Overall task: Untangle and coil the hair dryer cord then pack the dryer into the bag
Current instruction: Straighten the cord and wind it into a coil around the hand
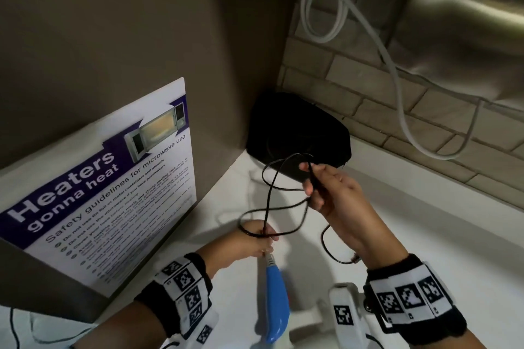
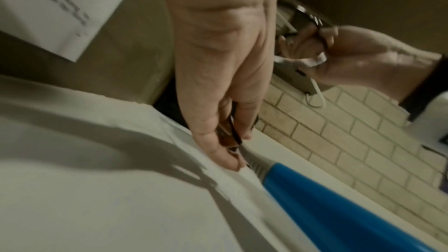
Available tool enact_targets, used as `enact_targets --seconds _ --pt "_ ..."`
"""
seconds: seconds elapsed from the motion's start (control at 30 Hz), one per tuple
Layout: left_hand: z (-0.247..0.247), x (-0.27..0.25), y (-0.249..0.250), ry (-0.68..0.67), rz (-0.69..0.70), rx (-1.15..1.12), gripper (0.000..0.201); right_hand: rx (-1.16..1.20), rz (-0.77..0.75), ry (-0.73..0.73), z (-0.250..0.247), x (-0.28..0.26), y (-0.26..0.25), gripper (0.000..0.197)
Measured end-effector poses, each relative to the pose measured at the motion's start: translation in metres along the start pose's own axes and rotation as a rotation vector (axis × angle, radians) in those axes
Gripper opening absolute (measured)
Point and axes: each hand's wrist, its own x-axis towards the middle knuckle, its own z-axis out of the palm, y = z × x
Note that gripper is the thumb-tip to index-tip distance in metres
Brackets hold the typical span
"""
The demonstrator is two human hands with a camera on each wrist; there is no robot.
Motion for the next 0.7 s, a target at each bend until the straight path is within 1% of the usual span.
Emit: enact_targets --seconds 0.07,0.17,0.23,0.27,0.3,0.33,0.37,0.4,0.43,0.47,0.5,0.53,0.57,0.63,0.67,0.7 --pt "-0.008 -0.004 0.005 0.015 -0.014 -0.075 0.017 -0.176 -0.008 0.081 -0.009 0.004 0.0 0.033" --pt "-0.021 -0.016 0.011 0.064 0.021 -0.146 0.026 -0.659 -0.016 0.174 -0.032 0.011 0.004 0.036" --pt "-0.028 -0.026 0.015 0.075 0.048 -0.175 0.029 -1.037 0.005 0.184 -0.051 0.014 0.01 0.03" --pt "-0.03 -0.03 0.018 0.08 0.064 -0.18 0.029 -1.202 0.047 0.179 -0.059 0.015 0.013 0.026" --pt "-0.03 -0.035 0.022 0.082 0.082 -0.19 0.029 -1.342 0.102 0.169 -0.065 0.016 0.017 0.024" --pt "-0.029 -0.039 0.027 0.083 0.104 -0.191 0.029 -1.447 0.135 0.16 -0.068 0.015 0.021 0.026" --pt "-0.027 -0.042 0.032 0.085 0.125 -0.172 0.029 -1.497 0.116 0.158 -0.07 0.015 0.025 0.032" --pt "-0.024 -0.046 0.038 0.084 0.146 -0.14 0.029 -1.482 0.019 0.159 -0.067 0.013 0.027 0.037" --pt "-0.02 -0.049 0.044 0.079 0.163 -0.104 0.03 -1.401 -0.142 0.16 -0.062 0.01 0.027 0.039" --pt "-0.016 -0.052 0.049 0.067 0.176 -0.083 0.029 -1.272 -0.33 0.158 -0.053 0.006 0.025 0.038" --pt "-0.012 -0.055 0.056 0.043 0.186 -0.083 0.029 -1.133 -0.481 0.133 -0.04 0.0 0.02 0.033" --pt "-0.008 -0.058 0.062 0.005 0.196 -0.103 0.029 -1.015 -0.557 0.074 -0.027 -0.005 0.015 0.028" --pt "-0.004 -0.062 0.068 -0.044 0.209 -0.134 0.028 -0.921 -0.559 -0.01 -0.015 -0.01 0.01 0.024" --pt "0.001 -0.07 0.078 -0.153 0.24 -0.201 0.023 -0.811 -0.455 -0.167 0.002 -0.018 0.007 0.029" --pt "0.003 -0.073 0.082 -0.205 0.256 -0.228 0.021 -0.779 -0.402 -0.206 0.006 -0.021 0.007 0.034" --pt "0.005 -0.076 0.085 -0.248 0.267 -0.255 0.018 -0.749 -0.356 -0.207 0.008 -0.022 0.008 0.039"
